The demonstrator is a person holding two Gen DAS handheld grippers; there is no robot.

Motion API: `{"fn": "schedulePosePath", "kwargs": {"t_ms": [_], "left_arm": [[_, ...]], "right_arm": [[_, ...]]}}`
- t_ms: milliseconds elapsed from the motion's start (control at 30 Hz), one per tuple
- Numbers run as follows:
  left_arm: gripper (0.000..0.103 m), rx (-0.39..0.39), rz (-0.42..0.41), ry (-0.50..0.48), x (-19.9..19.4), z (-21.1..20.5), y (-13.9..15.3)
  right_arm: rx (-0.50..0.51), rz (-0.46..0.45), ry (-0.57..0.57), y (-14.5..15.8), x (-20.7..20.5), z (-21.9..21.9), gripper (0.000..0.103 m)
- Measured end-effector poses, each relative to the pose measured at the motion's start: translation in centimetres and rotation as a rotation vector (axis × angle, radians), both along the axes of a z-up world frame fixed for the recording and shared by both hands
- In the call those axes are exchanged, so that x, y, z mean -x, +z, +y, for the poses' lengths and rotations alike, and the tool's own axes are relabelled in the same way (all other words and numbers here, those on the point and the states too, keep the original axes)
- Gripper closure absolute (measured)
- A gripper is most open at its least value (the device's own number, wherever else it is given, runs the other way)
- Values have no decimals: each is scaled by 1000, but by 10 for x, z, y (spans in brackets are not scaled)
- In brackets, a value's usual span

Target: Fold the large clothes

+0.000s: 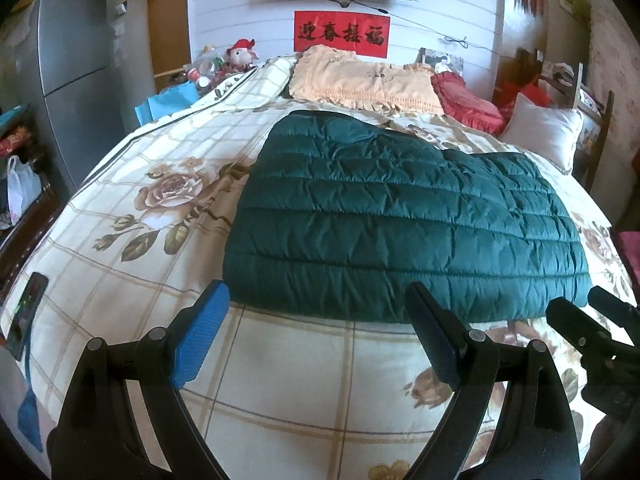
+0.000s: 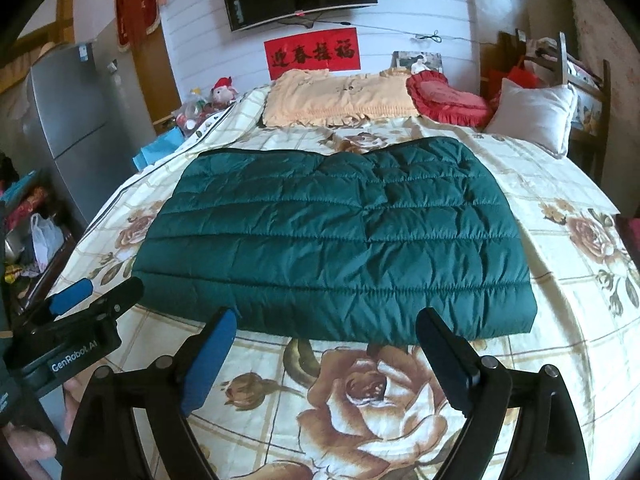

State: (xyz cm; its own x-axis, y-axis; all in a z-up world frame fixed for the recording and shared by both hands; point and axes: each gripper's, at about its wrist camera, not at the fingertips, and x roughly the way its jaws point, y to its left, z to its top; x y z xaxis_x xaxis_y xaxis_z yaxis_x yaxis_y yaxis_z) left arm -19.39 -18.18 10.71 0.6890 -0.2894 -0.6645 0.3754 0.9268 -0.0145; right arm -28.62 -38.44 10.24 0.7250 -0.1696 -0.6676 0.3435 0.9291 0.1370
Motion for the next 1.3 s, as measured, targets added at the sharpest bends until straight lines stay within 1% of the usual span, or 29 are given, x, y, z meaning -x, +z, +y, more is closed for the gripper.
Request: {"fn": "schedulePosePath", "kwargs": {"t_ms": [300, 433, 800, 1000, 1233, 1300], "left_arm": [[13, -16, -2, -5, 10, -1, -3], [13, -4, 4, -13, 12, 0, -2], [13, 1, -42, -19, 21, 2, 4], [13, -14, -77, -20, 28, 2, 7], [13, -8, -55, -20, 27, 4, 6], [13, 4, -34, -19, 20, 6, 3]], "right_arm": [[-12, 11, 0, -6, 6, 4, 13], [-11, 10, 1, -5, 7, 6, 13], [19, 0, -10, 2, 11, 8, 13], [22, -3, -7, 3, 15, 9, 13], [12, -1, -1, 2, 15, 10, 13], [12, 0, 0, 2, 15, 8, 13]]}}
